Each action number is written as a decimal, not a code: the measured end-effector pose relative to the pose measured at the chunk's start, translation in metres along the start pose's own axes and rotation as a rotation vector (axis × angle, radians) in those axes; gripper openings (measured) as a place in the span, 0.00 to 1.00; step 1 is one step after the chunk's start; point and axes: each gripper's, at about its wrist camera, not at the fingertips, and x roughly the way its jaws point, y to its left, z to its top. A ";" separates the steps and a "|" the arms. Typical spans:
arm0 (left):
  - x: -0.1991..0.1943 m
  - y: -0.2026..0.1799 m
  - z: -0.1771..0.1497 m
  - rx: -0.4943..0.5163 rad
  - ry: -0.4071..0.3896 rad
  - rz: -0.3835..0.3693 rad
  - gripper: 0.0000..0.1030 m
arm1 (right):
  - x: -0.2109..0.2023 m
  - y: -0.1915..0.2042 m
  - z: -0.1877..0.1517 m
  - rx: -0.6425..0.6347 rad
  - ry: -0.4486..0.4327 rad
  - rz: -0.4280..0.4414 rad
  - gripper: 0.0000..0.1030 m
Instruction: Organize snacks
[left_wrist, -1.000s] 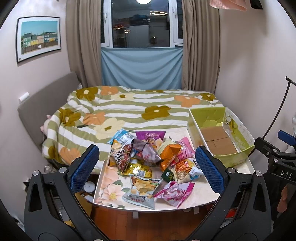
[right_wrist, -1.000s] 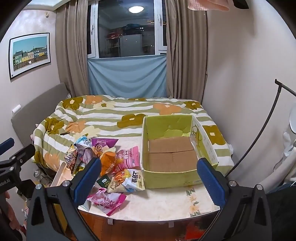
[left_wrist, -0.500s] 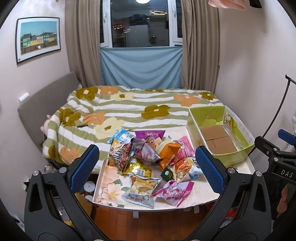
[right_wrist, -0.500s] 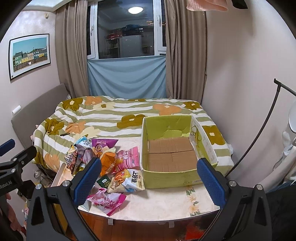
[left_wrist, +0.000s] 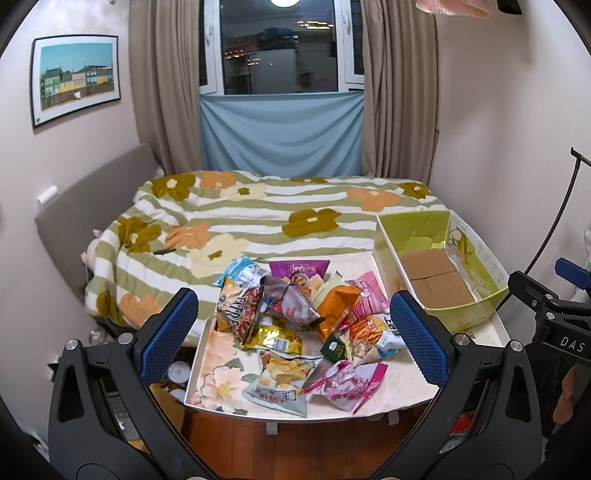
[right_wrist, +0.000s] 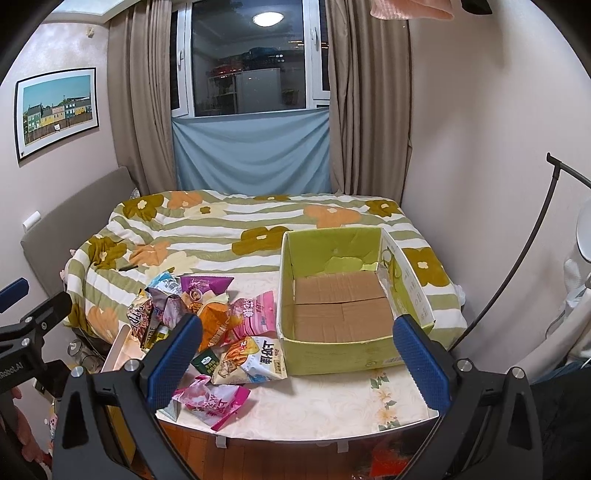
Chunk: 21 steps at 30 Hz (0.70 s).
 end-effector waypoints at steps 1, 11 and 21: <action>0.000 0.000 0.000 -0.001 -0.001 0.000 0.99 | 0.000 0.000 0.000 0.001 0.000 0.000 1.00; 0.002 -0.001 0.003 -0.002 0.001 -0.004 0.99 | 0.000 0.000 0.002 0.003 0.000 -0.002 1.00; 0.012 -0.003 0.014 0.004 -0.001 -0.007 0.99 | 0.001 -0.001 0.004 0.005 0.000 -0.003 1.00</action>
